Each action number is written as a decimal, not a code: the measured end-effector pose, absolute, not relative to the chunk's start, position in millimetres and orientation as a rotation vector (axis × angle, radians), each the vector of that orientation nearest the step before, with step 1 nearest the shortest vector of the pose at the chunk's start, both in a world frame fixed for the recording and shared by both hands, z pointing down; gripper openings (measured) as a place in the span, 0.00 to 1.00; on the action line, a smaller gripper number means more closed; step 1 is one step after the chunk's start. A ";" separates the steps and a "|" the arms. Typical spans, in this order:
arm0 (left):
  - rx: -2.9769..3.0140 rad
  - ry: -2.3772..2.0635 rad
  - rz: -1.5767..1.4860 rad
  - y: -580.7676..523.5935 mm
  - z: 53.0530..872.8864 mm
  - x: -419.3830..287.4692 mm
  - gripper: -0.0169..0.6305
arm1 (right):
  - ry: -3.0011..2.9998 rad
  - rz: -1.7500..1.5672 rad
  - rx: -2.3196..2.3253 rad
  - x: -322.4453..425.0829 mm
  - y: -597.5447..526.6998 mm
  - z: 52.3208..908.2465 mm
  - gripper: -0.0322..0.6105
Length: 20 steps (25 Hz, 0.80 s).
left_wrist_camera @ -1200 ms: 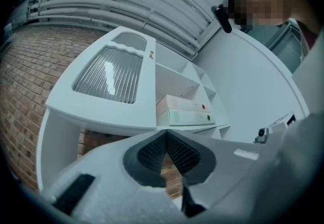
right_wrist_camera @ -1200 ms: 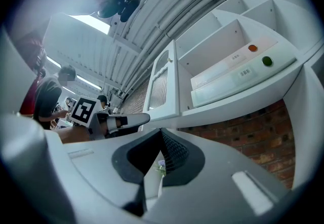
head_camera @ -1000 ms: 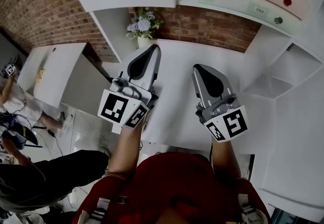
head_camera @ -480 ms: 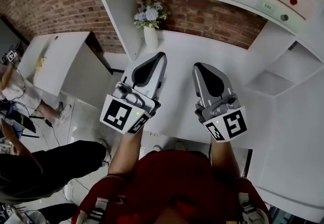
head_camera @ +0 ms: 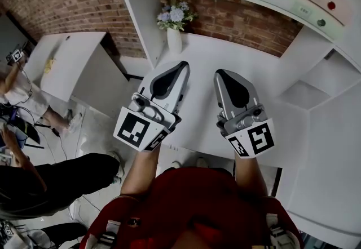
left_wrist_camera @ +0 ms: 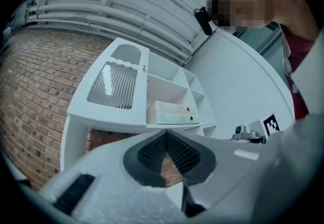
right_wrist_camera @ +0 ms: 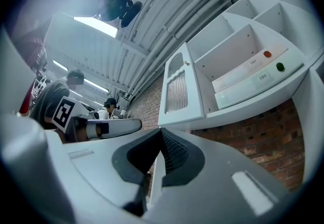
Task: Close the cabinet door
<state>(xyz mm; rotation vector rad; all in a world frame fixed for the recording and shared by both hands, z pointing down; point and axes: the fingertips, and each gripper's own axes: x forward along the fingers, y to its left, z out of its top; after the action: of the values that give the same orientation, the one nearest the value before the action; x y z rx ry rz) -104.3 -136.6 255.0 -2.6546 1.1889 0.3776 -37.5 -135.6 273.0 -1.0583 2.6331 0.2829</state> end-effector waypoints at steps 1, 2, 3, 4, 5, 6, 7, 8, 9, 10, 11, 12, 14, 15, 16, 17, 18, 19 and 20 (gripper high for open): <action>-2.653 1.192 0.377 -136.5 255.2 -105.1 0.03 | 2.634 0.284 -1.057 -38.1 -135.7 273.1 0.07; -2.652 1.194 0.377 -136.6 255.3 -105.7 0.03 | 2.634 0.286 -1.056 -38.5 -136.0 272.9 0.07; -2.651 1.195 0.376 -136.7 255.3 -106.1 0.03 | 2.634 0.288 -1.055 -38.7 -136.4 272.5 0.07; -2.650 1.195 0.376 -136.8 255.0 -106.5 0.03 | 2.633 0.291 -1.055 -39.0 -136.8 272.0 0.07; -2.650 1.196 0.376 -136.9 254.6 -106.8 0.03 | 2.634 0.293 -1.056 -39.5 -137.1 271.8 0.07; -2.649 1.196 0.376 -137.1 254.1 -107.1 0.03 | 2.637 0.296 -1.058 -40.0 -137.4 271.8 0.07; -2.649 1.196 0.376 -137.3 253.8 -107.2 0.03 | 2.640 0.301 -1.061 -40.5 -137.7 272.0 0.07; -2.648 1.196 0.375 -137.8 253.6 -107.0 0.03 | 2.644 0.306 -1.065 -40.8 -138.1 272.3 0.07; -2.648 1.196 0.374 -138.6 253.6 -106.6 0.03 | 2.646 0.312 -1.068 -40.9 -138.6 272.7 0.07; -2.648 1.196 0.375 -139.4 253.5 -106.2 0.03 | 2.648 0.315 -1.069 -40.7 -139.3 272.9 0.07; -2.649 1.196 0.377 -140.2 253.5 -105.8 0.03 | 2.648 0.317 -1.069 -40.6 -139.9 273.0 0.07; -2.649 1.196 0.379 -140.8 253.6 -105.6 0.03 | 2.647 0.317 -1.069 -40.4 -140.5 273.2 0.07; -2.648 1.196 0.384 -141.1 253.8 -105.6 0.03 | 2.646 0.317 -1.071 -39.7 -141.0 273.6 0.07; -2.648 1.197 0.387 -141.0 253.6 -105.8 0.03 | 2.644 0.317 -1.071 -39.3 -140.9 273.5 0.07; -2.647 1.199 0.391 -141.0 253.5 -106.3 0.03 | 2.643 0.318 -1.071 -38.9 -140.8 273.2 0.07; -2.645 1.202 0.394 -141.1 253.4 -106.8 0.03 | 2.642 0.319 -1.071 -38.5 -140.9 272.9 0.07; -2.643 1.205 0.396 -141.3 253.2 -107.3 0.03 | 2.642 0.319 -1.071 -38.0 -141.2 272.7 0.07; -2.642 1.208 0.398 -141.7 252.9 -107.6 0.03 | 2.642 0.318 -1.071 -37.5 -141.7 272.6 0.07; -2.640 1.211 0.400 -142.0 252.5 -107.7 0.03 | 2.643 0.317 -1.071 -36.9 -142.4 272.6 0.07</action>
<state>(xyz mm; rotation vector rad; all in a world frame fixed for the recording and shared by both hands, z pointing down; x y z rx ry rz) -107.7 -142.0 252.5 -2.6404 1.2109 0.3996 -36.9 -142.4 272.6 -1.0711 2.6426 0.3171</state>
